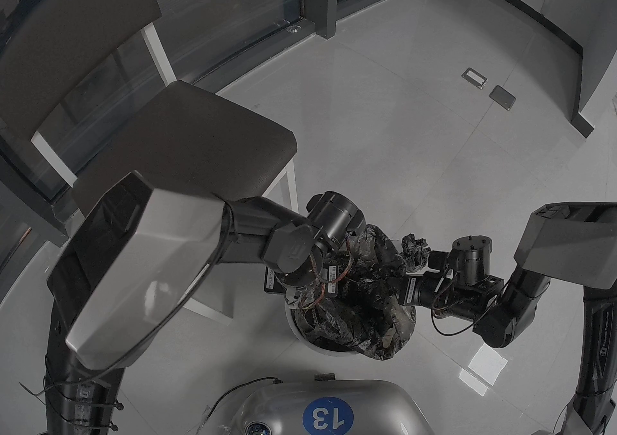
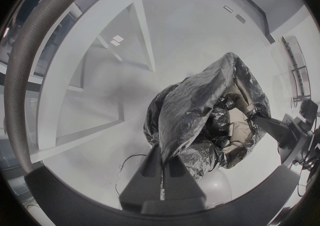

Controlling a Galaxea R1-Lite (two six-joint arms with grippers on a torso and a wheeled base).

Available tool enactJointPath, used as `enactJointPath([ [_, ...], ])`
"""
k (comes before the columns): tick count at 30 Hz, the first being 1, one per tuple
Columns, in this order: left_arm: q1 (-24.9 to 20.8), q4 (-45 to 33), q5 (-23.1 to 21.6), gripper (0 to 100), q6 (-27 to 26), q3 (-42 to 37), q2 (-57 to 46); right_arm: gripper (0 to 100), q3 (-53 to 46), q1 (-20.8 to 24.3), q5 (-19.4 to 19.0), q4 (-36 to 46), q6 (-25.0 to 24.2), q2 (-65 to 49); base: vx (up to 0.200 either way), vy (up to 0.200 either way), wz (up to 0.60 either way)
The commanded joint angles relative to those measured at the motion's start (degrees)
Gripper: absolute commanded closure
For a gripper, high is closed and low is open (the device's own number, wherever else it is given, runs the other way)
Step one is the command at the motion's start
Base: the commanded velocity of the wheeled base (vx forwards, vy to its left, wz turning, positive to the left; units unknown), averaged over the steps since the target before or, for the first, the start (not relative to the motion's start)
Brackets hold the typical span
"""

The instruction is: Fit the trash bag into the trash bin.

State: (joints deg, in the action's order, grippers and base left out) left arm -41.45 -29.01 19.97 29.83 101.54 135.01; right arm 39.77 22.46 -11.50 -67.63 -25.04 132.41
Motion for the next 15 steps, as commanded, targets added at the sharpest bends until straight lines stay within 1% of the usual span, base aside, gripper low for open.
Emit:
enactJointPath([
  [1, 0.67, -0.25, 0.16, 100, 0.58, 0.68, -0.54, 100, 0.84, -1.10, -0.11, 0.48, 0.08, 0.21, 0.000, 0.000, 0.00],
  [5, -0.39, -4.12, 0.07, 100, 1.11, 0.24, -0.27, 100, -0.30, 0.48, -0.02, 2.86, 0.34, 0.12, 0.000, 0.000, 0.00],
  [9, -1.62, -4.91, 0.07, 100, 1.11, 0.24, 0.08, 100, -2.76, 4.18, -0.11, 2.95, 0.52, -0.31, 0.000, 0.000, 0.00],
  [10, -1.62, -4.91, 0.07, 100, 1.11, 0.24, 0.08, 100, -2.76, 4.18, -0.11, 2.95, 0.52, -0.31, 0.000, 0.000, 0.00],
  [12, -1.71, -6.05, 0.07, 100, 1.20, 0.07, -0.10, 100, -3.82, 6.90, -0.11, 2.95, 0.43, -0.31, 0.000, 0.000, 0.00],
  [14, -1.62, -7.46, 0.07, 100, 1.20, -0.02, -0.36, 100, -4.17, 8.39, -0.11, 2.95, 0.43, -0.23, 0.000, 0.000, 0.00],
  [15, -1.71, -9.04, 0.07, 100, 1.46, -0.02, -0.71, 100, -4.17, 10.24, -0.11, 2.95, 0.34, 0.04, 0.000, 0.000, 0.00],
])
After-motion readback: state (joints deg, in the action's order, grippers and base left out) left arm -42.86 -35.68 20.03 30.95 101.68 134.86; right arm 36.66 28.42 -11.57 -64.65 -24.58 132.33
